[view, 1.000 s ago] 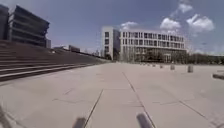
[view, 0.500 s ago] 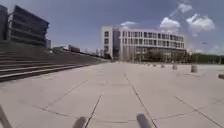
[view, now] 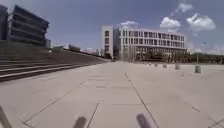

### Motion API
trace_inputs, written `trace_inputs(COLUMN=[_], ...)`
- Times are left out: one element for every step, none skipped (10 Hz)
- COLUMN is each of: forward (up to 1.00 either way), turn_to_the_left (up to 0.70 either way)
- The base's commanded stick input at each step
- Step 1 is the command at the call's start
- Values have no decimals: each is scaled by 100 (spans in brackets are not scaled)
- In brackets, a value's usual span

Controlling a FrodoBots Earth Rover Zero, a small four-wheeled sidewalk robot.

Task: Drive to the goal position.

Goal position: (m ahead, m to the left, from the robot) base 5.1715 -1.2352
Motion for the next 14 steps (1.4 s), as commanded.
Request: trace_inputs(forward=[70, 70, 70, 70, 70, 70, 70, 70, 70, 49, 0, 0, 0, 0], turn_to_the_left=[0, 0, 0, 0, 0, 0, 0, 0, 0, 0, 0, 0, 0, 0])
